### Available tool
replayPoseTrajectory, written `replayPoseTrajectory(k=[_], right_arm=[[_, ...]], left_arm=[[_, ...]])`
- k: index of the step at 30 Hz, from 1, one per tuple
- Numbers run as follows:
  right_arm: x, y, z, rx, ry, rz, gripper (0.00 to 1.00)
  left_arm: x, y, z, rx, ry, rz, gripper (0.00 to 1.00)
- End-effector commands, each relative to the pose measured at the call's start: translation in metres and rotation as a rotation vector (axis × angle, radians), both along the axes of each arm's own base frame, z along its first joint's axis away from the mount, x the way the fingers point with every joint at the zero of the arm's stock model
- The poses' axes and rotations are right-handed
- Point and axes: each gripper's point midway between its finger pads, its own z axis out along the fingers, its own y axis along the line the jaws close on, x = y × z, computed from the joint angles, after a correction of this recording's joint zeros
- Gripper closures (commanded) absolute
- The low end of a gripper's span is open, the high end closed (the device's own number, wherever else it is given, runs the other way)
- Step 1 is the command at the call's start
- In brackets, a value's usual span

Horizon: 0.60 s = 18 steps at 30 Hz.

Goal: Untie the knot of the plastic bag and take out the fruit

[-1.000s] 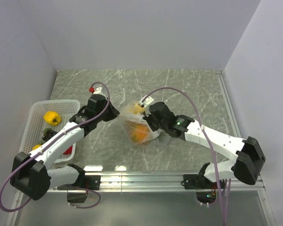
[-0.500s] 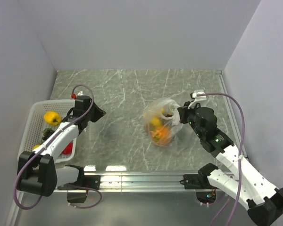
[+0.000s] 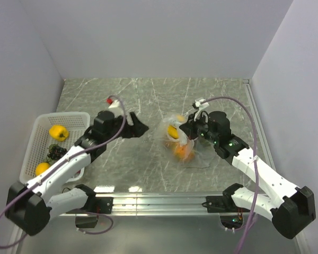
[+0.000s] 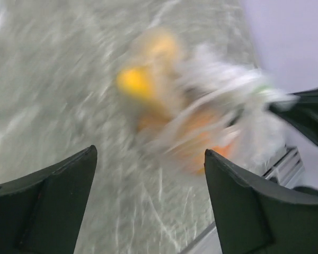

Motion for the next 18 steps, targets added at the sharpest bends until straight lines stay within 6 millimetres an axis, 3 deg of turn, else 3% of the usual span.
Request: replayPoseTrajectory(k=[1, 6, 9, 14, 18], right_arm=[[-0.008, 0.017, 0.038, -0.002, -0.101, 0.117, 1.0], [-0.016, 0.021, 0.042, -0.036, -0.117, 0.142, 1.0], [-0.019, 0.021, 0.042, -0.046, -0.123, 0.14, 1.0], [-0.022, 0.019, 0.041, -0.044, -0.123, 0.13, 1.0], [-0.021, 0.015, 0.04, -0.056, -0.129, 0.113, 1.0]], left_arm=[[0.019, -0.032, 0.055, 0.147, -0.262, -0.132, 0.12], [0.03, -0.088, 0.063, 0.297, -0.366, -0.287, 0.1], [0.035, -0.106, 0.052, 0.398, -0.391, -0.356, 0.13], [0.027, -0.115, 0.027, 0.508, -0.349, -0.479, 0.16], [0.009, -0.11, 0.028, 0.493, -0.352, -0.552, 0.16]])
